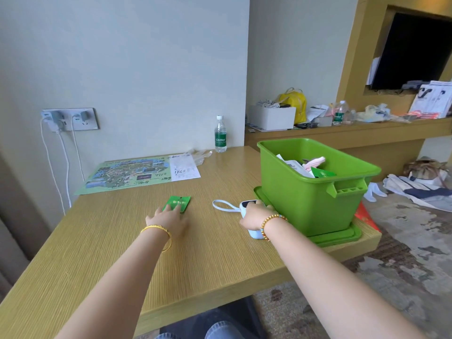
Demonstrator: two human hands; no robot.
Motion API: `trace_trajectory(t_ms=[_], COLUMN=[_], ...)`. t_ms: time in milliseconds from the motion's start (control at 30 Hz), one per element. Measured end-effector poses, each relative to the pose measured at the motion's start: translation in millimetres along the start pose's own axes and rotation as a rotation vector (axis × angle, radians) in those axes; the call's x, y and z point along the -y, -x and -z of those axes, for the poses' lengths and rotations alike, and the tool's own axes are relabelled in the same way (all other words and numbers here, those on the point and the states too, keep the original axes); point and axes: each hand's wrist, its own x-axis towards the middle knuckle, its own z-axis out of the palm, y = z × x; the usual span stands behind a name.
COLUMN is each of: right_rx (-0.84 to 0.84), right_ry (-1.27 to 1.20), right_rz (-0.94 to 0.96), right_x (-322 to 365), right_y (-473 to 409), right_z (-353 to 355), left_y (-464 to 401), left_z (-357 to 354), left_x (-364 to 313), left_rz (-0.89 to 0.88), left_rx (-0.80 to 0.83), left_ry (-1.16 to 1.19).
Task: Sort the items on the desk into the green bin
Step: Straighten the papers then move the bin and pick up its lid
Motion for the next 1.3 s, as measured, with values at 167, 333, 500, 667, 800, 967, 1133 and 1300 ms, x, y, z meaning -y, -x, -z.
trace_trajectory(t_ms=[167,333,500,667,800,967,1133,1300], right_rx=[-0.087,-0.124,0.076,0.141,0.115,-0.035,-0.076,-0.299], right_ry=[0.019,-0.133,-0.492,-0.074,0.097,0.036,-0.429,-0.886], right_rz=[0.054,0.333,0.39,0.323,0.291,0.313,0.333,0.373], right_x=[1,-7,-6,2,9,7,13,18], right_y=[1,0,-1,-4,-8,-10,-3,15], right_z=[-9,-9,4,5,1,-9,16,114], left_y=[-3,-1,-4,-13,-19,-23,-16,1], left_z=[-5,5,29,34,15,17,34,98], left_x=[1,4,2,12,22,17,-2,-56], left_rz=[-0.046,-0.093,-0.092,-0.021,0.136,0.187,0.089,-0.038], left_rx=[-0.008,-0.056,-0.112,-0.135,-0.083,-0.049,-0.222,-0.313], left_ry=[-0.097,-0.161,-0.285,-0.181,-0.007,0.273,0.73,1.139])
